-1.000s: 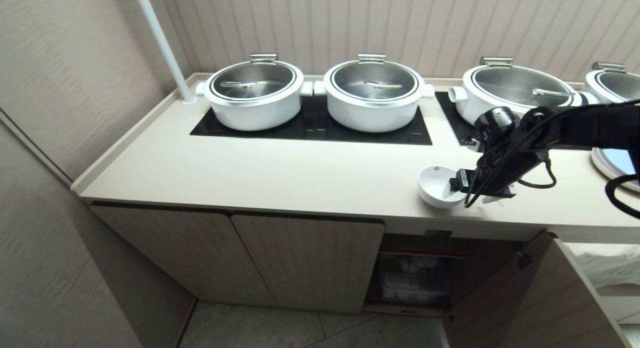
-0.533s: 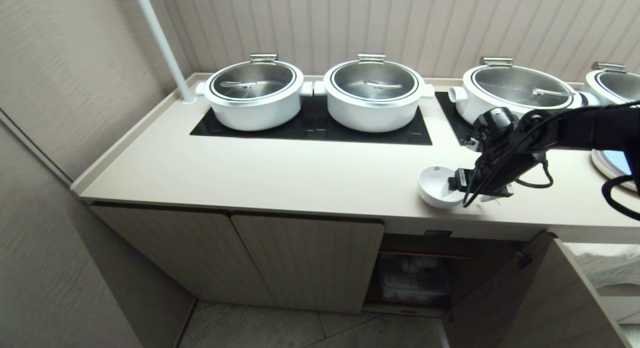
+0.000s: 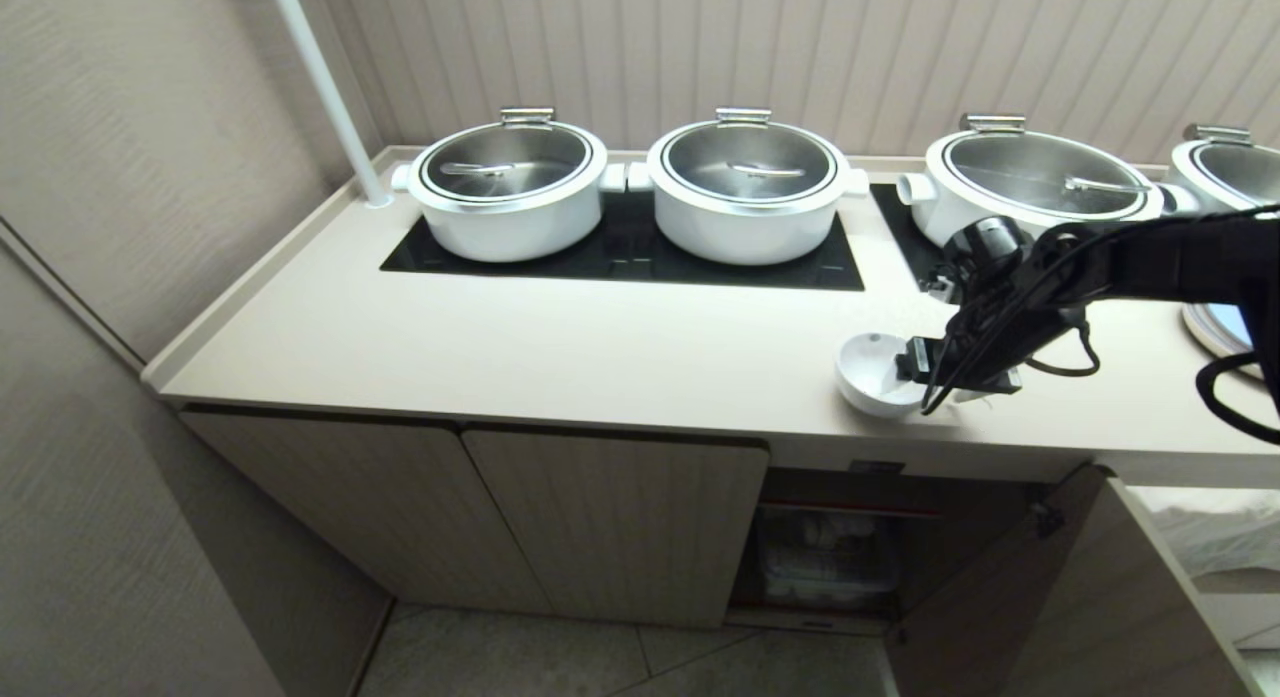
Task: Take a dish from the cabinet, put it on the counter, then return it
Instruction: Pick up the bowl from the table
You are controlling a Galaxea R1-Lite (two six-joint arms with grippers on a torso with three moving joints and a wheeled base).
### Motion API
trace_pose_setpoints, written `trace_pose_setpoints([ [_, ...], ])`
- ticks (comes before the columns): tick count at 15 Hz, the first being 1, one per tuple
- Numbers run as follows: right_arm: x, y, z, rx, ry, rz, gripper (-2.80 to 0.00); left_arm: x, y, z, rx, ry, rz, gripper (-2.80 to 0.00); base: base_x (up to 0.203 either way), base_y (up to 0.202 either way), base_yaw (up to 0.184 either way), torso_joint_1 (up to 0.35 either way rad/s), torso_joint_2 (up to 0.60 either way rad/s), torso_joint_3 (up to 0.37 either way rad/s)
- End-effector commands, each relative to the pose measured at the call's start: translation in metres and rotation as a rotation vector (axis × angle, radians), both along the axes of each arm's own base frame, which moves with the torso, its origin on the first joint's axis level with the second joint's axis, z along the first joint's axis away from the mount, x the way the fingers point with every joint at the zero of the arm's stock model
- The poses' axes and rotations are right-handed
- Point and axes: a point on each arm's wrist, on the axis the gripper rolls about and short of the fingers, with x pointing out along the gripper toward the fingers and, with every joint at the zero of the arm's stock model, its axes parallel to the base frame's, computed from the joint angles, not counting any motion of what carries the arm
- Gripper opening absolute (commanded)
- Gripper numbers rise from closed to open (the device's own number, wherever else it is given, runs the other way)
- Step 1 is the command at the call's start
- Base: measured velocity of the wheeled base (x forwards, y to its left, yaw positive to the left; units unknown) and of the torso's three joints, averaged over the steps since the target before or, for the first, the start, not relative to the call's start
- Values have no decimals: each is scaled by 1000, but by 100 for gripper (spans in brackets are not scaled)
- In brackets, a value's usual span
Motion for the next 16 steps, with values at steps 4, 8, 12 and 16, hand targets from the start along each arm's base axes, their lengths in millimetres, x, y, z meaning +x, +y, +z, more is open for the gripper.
trace_pose_setpoints([
  [4, 3, 0, 2, 9, -14, -10, -280, 0, 0, 0, -1, -2, 1, -280, 0, 0, 0, 0, 0, 0],
  [8, 4, 0, 3, 12, -28, -10, -280, 0, 0, 0, -1, -1, 1, -280, 0, 0, 0, 0, 0, 0],
  [12, 9, 1, 6, 24, -82, -17, -280, 0, 0, 0, -1, -1, 1, -280, 0, 0, 0, 0, 0, 0],
  [16, 8, 0, 8, 42, -81, -42, -280, 0, 0, 0, -1, -1, 1, -280, 0, 0, 0, 0, 0, 0],
])
